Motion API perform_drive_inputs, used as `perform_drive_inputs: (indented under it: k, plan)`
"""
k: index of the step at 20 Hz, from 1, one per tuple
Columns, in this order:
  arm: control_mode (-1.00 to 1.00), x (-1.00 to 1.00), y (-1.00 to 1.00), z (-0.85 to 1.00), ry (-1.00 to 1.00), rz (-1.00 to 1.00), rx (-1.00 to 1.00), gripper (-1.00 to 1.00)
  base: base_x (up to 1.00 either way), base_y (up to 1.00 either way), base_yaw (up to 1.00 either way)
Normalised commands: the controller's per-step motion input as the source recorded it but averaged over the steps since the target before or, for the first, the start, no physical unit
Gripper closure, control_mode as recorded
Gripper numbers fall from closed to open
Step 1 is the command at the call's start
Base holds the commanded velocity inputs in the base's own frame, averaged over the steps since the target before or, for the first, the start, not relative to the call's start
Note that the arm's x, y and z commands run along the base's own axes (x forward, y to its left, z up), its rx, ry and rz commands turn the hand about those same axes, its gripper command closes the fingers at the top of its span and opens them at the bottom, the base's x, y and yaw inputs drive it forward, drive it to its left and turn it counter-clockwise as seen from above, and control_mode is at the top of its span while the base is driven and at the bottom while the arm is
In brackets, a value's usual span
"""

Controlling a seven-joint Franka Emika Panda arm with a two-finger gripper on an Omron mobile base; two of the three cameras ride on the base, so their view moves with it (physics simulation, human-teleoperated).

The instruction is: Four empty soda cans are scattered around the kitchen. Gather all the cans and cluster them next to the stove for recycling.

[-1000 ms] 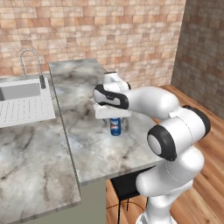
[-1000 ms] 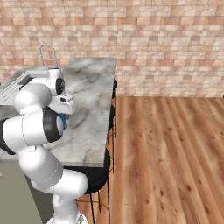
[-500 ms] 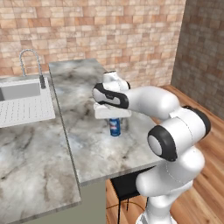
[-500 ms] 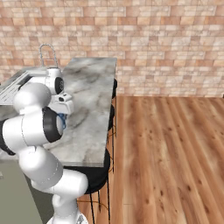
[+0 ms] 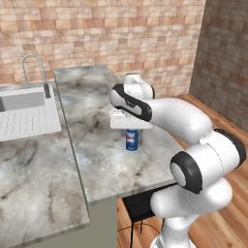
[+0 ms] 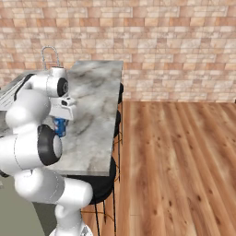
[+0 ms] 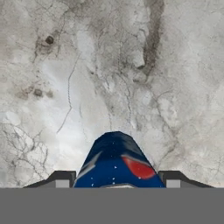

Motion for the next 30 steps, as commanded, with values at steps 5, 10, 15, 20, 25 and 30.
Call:
perform_drive_inputs:
  k: [5, 10, 15, 20, 25, 30]
  plan:
    - [-1.00, -0.67, -0.02, 0.44, -0.01, 0.06, -0.01, 1.00, 0.00, 0.00, 0.00]
    - [-1.00, -0.96, -0.16, 0.17, 0.00, 0.05, -0.01, 1.00, 0.00, 0.00, 0.00]
    - [-1.00, -0.99, -0.47, -0.09, -0.04, 0.08, 0.00, 1.00, 0.00, 0.00, 0.00]
    - [-1.00, -0.22, -0.02, -0.03, 0.00, 0.00, 0.00, 1.00, 0.00, 0.00, 0.00]
    - [1.00, -0.15, 0.34, -0.08, 0.00, 0.00, 0.01, 1.00, -0.05, 0.17, 0.00]
    - [1.00, 0.00, 0.00, 0.00, 0.00, 0.00, 0.00, 1.00, -0.27, 0.99, 0.00]
